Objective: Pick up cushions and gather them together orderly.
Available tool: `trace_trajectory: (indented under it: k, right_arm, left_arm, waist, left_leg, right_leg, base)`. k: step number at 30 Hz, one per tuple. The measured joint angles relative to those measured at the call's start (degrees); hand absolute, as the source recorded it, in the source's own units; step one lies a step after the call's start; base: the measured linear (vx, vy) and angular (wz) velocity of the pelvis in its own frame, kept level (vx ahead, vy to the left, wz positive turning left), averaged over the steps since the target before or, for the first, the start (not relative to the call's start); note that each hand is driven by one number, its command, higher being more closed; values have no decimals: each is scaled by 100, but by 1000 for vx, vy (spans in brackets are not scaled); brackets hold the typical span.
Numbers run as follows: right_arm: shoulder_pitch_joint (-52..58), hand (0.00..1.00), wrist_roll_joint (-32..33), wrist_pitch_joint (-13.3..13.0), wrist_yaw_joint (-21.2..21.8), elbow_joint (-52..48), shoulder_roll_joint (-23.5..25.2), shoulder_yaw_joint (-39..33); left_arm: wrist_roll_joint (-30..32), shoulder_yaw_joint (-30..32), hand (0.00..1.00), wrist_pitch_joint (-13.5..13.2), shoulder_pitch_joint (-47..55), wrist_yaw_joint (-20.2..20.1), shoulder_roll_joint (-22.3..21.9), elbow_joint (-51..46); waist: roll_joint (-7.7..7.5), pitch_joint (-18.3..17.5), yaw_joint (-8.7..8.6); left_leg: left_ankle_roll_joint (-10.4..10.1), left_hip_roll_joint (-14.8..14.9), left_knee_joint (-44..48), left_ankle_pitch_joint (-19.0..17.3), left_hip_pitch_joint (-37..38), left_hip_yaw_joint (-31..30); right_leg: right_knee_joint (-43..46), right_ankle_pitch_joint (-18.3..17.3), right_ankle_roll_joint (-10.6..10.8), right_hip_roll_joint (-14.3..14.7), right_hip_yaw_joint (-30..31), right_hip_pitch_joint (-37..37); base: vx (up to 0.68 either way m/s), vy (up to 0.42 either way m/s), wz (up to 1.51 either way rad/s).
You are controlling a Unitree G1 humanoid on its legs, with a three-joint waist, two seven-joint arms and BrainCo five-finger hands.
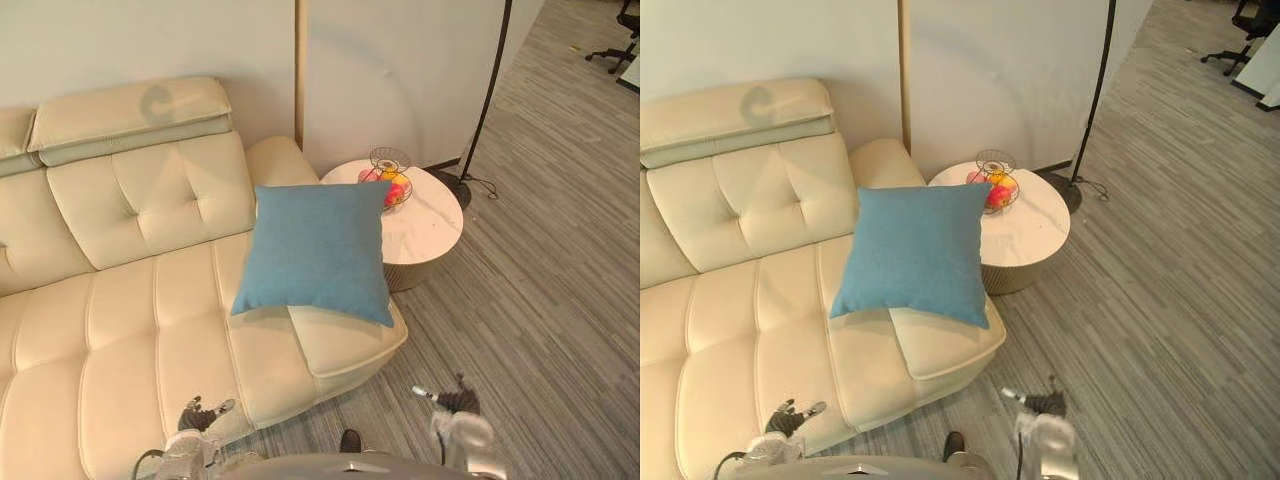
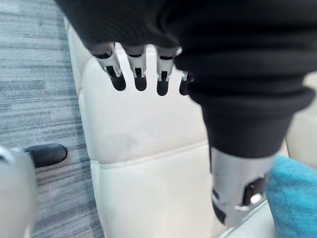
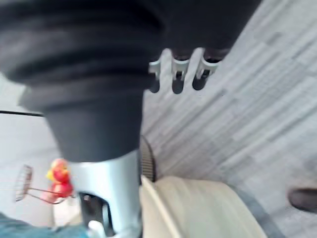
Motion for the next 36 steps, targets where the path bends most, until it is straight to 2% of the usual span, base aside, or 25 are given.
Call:
trace_trajectory:
  k: [6,9,10,12,18,21,26,28,30,31,36]
  right_arm:
    - [-317,0,-239,-85,21,-541,-337,56]
    - [-697,0,-238,-104,41,-762,-476,372]
    - [-1066,0,-227,-103,49,-763,-525,548]
    - [-1462,0,-214,-104,44,-767,-595,853]
    - [-2654,0,-71,-112,-12,-988,-689,1707]
    - [-3159,0,55,-110,-69,-986,-699,1957]
    - [-4028,0,108,-94,-272,-940,-702,2284]
    - [-4622,0,273,-56,-455,-903,-701,2376]
    - [-4804,0,295,-51,-511,-892,-699,2403]
    - [-5109,100,335,-48,-637,-810,-692,2405]
    - [-5820,100,560,-7,-889,-704,-693,2454]
  left_arm:
    - [-13,-6,0,-9,-188,63,584,-507]
    - [-71,-33,0,-22,-488,184,865,-885]
    - [-243,-100,0,-49,-798,297,956,-1062]
    - [-413,-184,0,-73,-1182,371,953,-1079]
    - [-638,-757,0,-134,-2523,552,1028,-1282]
    - [-689,-1066,0,-143,-3130,575,1131,-1271]
    - [-687,-1570,0,-171,-4293,658,1294,-964]
    - [-686,-1780,0,-172,-5082,673,1295,-637]
    - [-686,-1850,0,-170,-5318,674,1290,-543]
    - [-684,-1994,100,-168,-5658,677,1285,-434]
    - [-685,-2015,100,-107,-6381,806,1308,-157]
  waist:
    - [-77,35,-23]
    - [-223,150,-20]
    - [-335,315,8]
    - [-384,460,32]
    - [-354,831,149]
    - [-306,997,237]
    - [-248,1234,239]
    - [-211,1468,223]
    - [-213,1475,201]
    - [-212,1549,181]
    - [-223,1617,133]
  left_leg:
    - [14,-79,-156,137,-155,-72]
    - [40,-125,-137,245,-550,-92]
    - [52,-130,-52,285,-801,-92]
    - [71,-82,217,232,-1118,-99]
    - [94,252,1561,-235,-2468,-237]
    - [107,401,1990,-367,-2877,-244]
    - [152,489,2431,-401,-3619,-298]
    - [173,545,2658,-402,-4041,-331]
    - [180,565,2715,-399,-4239,-340]
    - [211,574,2768,-370,-4455,-340]
    - [208,693,2982,-352,-5096,-353]
  right_leg:
    - [-289,247,-16,3,91,-126]
    - [-306,398,-36,-19,151,-531]
    - [-312,499,-39,-23,196,-752]
    - [-295,597,-33,-26,247,-948]
    - [-236,855,-40,94,354,-1670]
    - [-69,884,-59,161,405,-1988]
    - [85,1003,-98,178,406,-2592]
    - [126,1092,-130,199,404,-2922]
    - [123,1134,-130,206,404,-3088]
    - [102,1205,-140,209,410,-3278]
    - [-101,1435,-186,299,418,-3731]
  base:
    - [-80,-18,-6]
    - [-126,-26,-9]
    - [-125,-26,-6]
    - [-105,-11,-3]
    - [-125,26,1]
    - [-117,30,-13]
    - [-132,-6,-3]
    - [-153,-15,-5]
    - [-88,-21,-3]
    - [-93,-29,-3]
    - [-56,-30,-8]
